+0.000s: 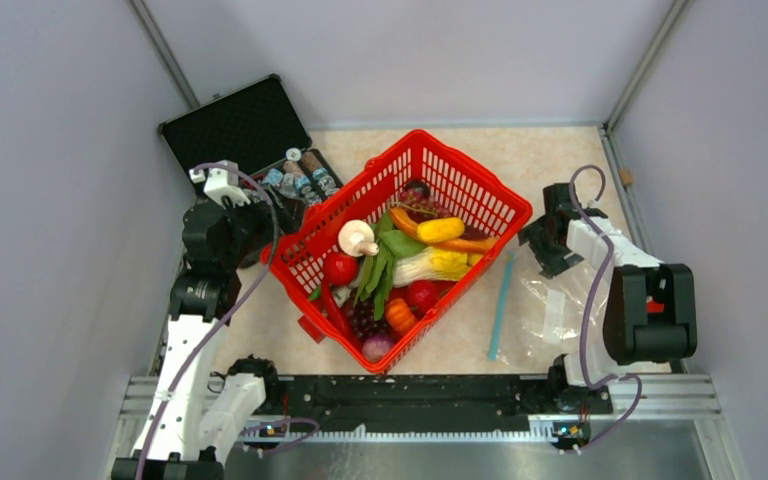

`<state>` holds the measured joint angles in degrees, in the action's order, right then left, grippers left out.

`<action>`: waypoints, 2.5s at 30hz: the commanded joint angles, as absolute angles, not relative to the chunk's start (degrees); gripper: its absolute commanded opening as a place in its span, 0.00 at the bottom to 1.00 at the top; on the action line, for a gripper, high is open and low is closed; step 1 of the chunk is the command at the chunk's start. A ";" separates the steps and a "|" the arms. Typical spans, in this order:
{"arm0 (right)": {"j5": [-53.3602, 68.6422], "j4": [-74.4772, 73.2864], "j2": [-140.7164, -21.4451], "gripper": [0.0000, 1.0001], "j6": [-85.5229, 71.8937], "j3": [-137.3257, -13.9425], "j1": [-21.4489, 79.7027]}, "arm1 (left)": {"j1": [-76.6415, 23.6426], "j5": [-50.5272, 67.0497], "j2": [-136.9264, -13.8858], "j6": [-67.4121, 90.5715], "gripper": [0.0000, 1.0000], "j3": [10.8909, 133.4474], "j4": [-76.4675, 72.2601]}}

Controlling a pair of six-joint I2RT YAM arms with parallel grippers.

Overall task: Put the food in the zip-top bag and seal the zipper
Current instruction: Pick up the zipper food storage bag at the center of the board, then open the zipper of the food storage bag at the center of the board.

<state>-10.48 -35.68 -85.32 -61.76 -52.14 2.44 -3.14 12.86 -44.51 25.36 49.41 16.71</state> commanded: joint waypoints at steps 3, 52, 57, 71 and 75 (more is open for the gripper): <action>-12.41 -39.11 -89.67 0.77 -66.93 -55.41 2.06 | -2.90 12.13 -44.02 25.31 0.99 49.83 13.73; -3.50 -47.59 -38.19 0.00 -51.81 -57.66 1.94 | -56.28 7.91 -67.32 7.44 0.99 68.08 8.57; 1.43 -48.14 -39.43 0.00 -51.64 -62.81 1.98 | -61.89 3.42 -73.83 7.02 0.97 70.29 4.85; 6.08 -49.41 -39.89 0.00 -51.90 -68.19 1.93 | -66.66 7.78 -85.88 6.76 0.84 76.87 -2.52; 6.16 -49.20 -40.12 0.00 -51.92 -68.37 1.93 | -67.05 9.02 -88.79 6.40 0.75 79.97 -0.29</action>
